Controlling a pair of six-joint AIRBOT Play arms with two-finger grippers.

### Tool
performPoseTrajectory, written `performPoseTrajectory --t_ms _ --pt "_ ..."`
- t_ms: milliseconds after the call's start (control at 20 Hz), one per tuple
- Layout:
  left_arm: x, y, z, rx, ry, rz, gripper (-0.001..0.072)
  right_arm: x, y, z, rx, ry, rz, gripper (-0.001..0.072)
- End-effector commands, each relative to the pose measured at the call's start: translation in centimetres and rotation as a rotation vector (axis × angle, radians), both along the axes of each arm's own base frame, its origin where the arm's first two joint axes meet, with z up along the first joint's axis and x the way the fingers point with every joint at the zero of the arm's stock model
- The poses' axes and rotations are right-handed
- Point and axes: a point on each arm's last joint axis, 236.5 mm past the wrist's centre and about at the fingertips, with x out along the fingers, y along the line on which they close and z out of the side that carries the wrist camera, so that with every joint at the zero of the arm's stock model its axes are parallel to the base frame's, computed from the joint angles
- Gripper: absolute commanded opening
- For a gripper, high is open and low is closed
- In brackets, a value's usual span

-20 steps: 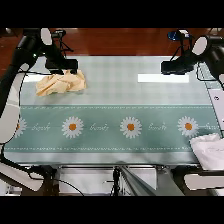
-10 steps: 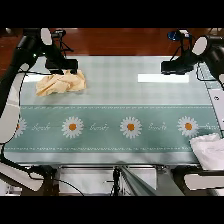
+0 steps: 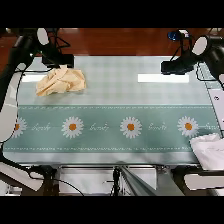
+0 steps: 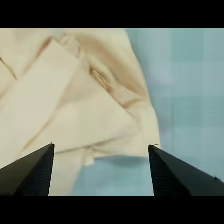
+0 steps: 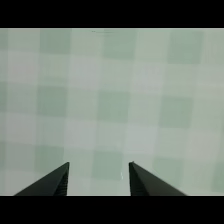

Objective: Fold the shirts.

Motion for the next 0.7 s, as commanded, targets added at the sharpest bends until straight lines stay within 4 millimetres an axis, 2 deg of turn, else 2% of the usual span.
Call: performPoseTrajectory --t_ms 0,100,150,300,500,650 --pt "2.4 4.2 -0.6 0.061 -0.062 0.010 0.0720 -0.4 0.0 -0.2 -0.006 0.020 0.012 0.0448" --pt "1.9 6.3 -2.7 0.065 0.001 0.048 0.0720 -0.7 -0.1 -0.3 -0.008 0.030 0.014 0.0448" --pt "1.5 6.6 -3.8 0.053 0.037 0.055 0.0720 -0.7 -0.1 -0.3 -0.010 0.030 0.020 0.0448" --pt "0.0 5.6 -7.3 -0.008 0.158 -0.014 0.0720 -0.7 -0.1 -0.3 -0.014 0.029 0.029 0.0448" --pt "-1.9 5.6 -11.7 -0.002 0.297 -0.032 0.0720 -0.7 -0.1 -0.3 -0.014 0.030 0.030 0.0447" --pt "-2.8 5.8 -13.8 0.004 0.361 -0.030 0.0720 -0.7 -0.1 -0.3 -0.014 0.031 0.030 0.0447"
